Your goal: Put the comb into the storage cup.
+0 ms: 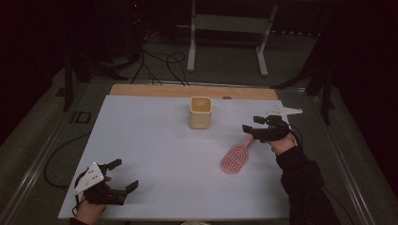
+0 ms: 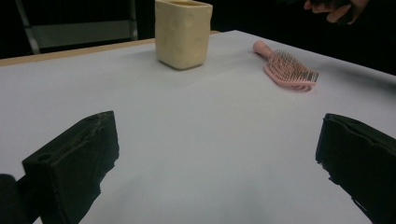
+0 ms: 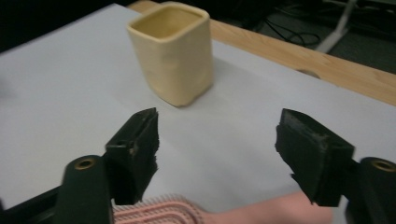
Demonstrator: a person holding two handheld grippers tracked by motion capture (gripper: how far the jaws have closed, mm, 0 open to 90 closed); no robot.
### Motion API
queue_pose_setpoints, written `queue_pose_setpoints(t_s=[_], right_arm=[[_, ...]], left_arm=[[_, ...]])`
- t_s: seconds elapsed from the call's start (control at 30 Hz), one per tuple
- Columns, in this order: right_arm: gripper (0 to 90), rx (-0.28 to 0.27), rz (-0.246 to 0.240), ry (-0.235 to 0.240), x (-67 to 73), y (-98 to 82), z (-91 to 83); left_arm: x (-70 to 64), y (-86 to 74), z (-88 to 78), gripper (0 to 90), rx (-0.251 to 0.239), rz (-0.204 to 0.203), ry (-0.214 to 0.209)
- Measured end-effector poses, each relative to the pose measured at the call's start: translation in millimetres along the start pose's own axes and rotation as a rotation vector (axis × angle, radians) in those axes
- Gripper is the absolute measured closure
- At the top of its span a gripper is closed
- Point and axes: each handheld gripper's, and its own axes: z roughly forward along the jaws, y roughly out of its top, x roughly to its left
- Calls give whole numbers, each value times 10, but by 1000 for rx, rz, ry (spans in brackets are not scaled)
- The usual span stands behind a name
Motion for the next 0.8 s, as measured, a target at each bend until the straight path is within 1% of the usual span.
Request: queue_pose_setpoints(t_s=[0.03, 0.1, 0.13, 0.3, 0.47, 0.53, 0.6, 0.7, 0.77, 0.8], right_arm=[[349, 4, 0, -8, -21, -7, 19], [423, 14, 4, -45, -41, -19, 52], [437, 20, -1, -51, -58, -28, 68], [524, 48, 6, -77, -111, -68, 138], [575, 93, 8, -114, -163, -82, 208], [627, 112, -3, -130, -181, -83, 240], [661, 130, -10, -142, -206, -81, 267], [722, 148, -5, -159, -229, -71, 309], [742, 160, -2, -158, -245, -69, 339], [760, 167, -3, -166, -253, -68, 353]], left_arm=[[0, -2, 0, 1, 1, -1, 1], [0, 0, -2, 1, 0, -1, 2], [0, 0, -2, 1, 0, -1, 2], [1, -1, -1, 1, -1, -3, 0], [2, -2, 1, 1, 2, -3, 1], [3, -1, 1, 1, -1, -5, 1], [2, -4, 0, 0, 1, -5, 2], [5, -5, 4, 1, 0, -6, 1], [3, -6, 4, 1, 1, -6, 1], [3, -7, 3, 1, 4, -2, 2]])
